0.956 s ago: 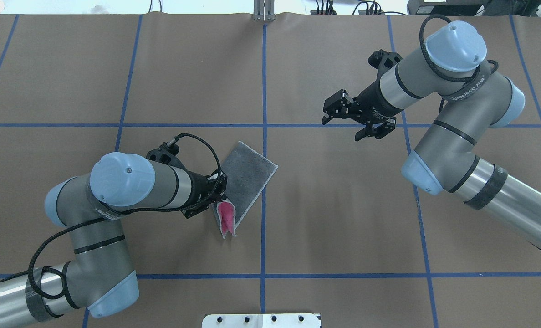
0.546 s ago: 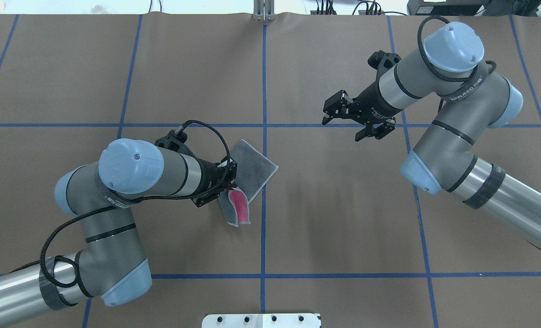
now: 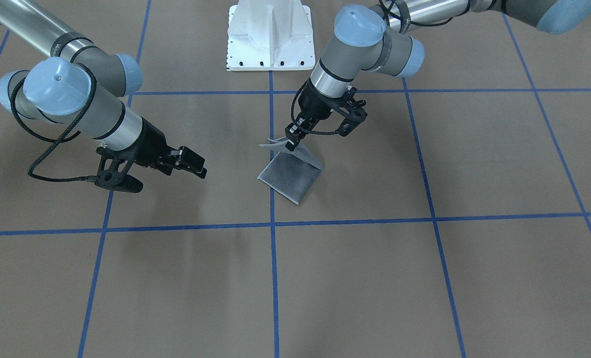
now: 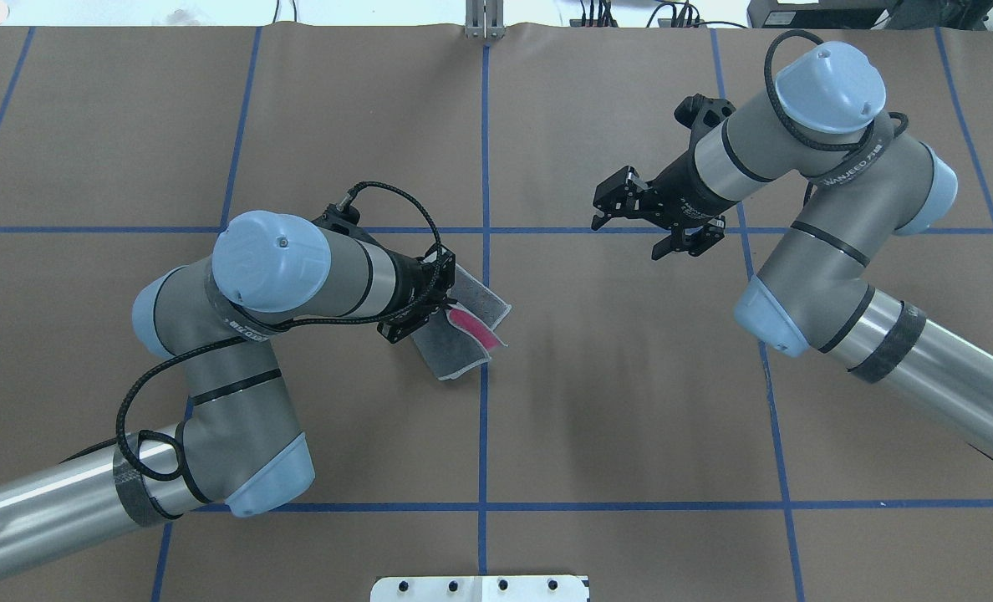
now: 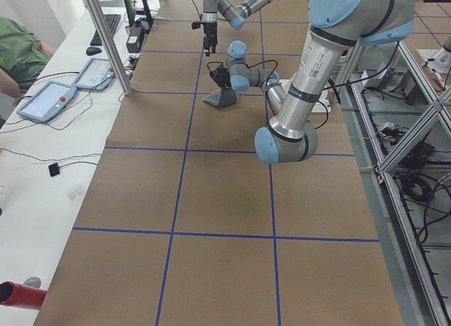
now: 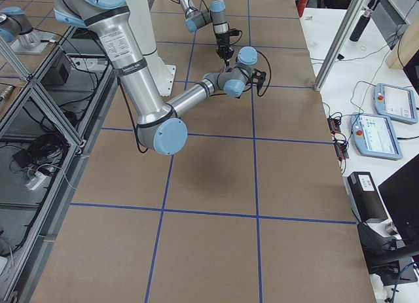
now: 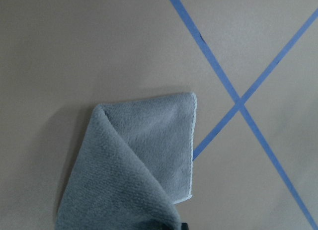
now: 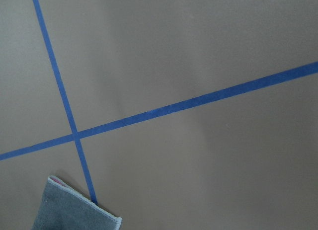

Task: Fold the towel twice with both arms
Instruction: 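Lift the near end with the left gripper and fold it toward the far end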

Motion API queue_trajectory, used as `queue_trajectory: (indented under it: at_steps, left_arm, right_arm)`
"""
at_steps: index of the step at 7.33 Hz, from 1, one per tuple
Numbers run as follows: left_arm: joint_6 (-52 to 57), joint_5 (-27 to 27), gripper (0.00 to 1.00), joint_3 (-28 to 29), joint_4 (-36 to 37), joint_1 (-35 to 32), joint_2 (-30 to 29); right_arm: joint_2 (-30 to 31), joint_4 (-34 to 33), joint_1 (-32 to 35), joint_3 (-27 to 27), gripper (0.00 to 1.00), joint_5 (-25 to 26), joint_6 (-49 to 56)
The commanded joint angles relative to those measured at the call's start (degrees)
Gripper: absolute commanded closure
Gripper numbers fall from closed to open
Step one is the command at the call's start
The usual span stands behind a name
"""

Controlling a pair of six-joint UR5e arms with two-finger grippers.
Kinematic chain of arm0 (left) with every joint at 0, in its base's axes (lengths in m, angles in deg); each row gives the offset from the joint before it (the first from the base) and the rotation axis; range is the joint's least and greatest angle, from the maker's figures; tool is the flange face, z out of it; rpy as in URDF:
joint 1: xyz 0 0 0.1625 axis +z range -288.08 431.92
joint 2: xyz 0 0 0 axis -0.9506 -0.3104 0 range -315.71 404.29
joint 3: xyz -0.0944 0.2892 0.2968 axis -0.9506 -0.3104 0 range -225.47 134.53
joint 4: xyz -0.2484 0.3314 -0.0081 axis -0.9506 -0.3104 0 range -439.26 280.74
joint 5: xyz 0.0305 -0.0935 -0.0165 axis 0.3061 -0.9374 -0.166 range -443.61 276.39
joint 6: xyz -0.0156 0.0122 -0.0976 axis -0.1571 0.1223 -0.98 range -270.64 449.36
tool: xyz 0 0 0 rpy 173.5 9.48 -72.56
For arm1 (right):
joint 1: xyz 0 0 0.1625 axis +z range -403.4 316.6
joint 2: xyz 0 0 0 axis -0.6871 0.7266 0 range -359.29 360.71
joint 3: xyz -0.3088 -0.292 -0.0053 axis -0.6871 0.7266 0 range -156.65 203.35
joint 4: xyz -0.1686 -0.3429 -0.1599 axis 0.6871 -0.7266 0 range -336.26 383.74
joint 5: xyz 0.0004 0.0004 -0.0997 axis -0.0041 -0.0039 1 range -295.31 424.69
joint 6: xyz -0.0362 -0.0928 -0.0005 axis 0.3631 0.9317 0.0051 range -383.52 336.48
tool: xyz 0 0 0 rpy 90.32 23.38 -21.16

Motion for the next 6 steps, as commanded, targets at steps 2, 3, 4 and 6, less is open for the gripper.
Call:
queue_trajectory:
  at_steps: [2, 3, 4, 6]
  left_arm:
    - [-5.6, 1.1, 1.0, 4.6, -6.8, -1.3, -0.4]
    - [-7.1, 1.3, 1.0, 4.6, -6.9, -1.3, -0.4]
    - [-8.8, 1.3, 1.0, 4.6, -6.9, -1.8, -0.5]
    - [-13.1, 4.8, 1.0, 8.3, -9.9, -2.0, -1.5]
  right_arm:
    - [-0.3, 0.0, 0.0, 0.0, 0.0, 0.0, 0.0]
    - [-0.3, 0.1, 0.0, 0.0, 0.0, 0.0, 0.0]
    - [-0.3, 0.1, 0.0, 0.0, 0.0, 0.1, 0.0]
    - [-0.3, 0.1, 0.0, 0.0, 0.0, 0.1, 0.0]
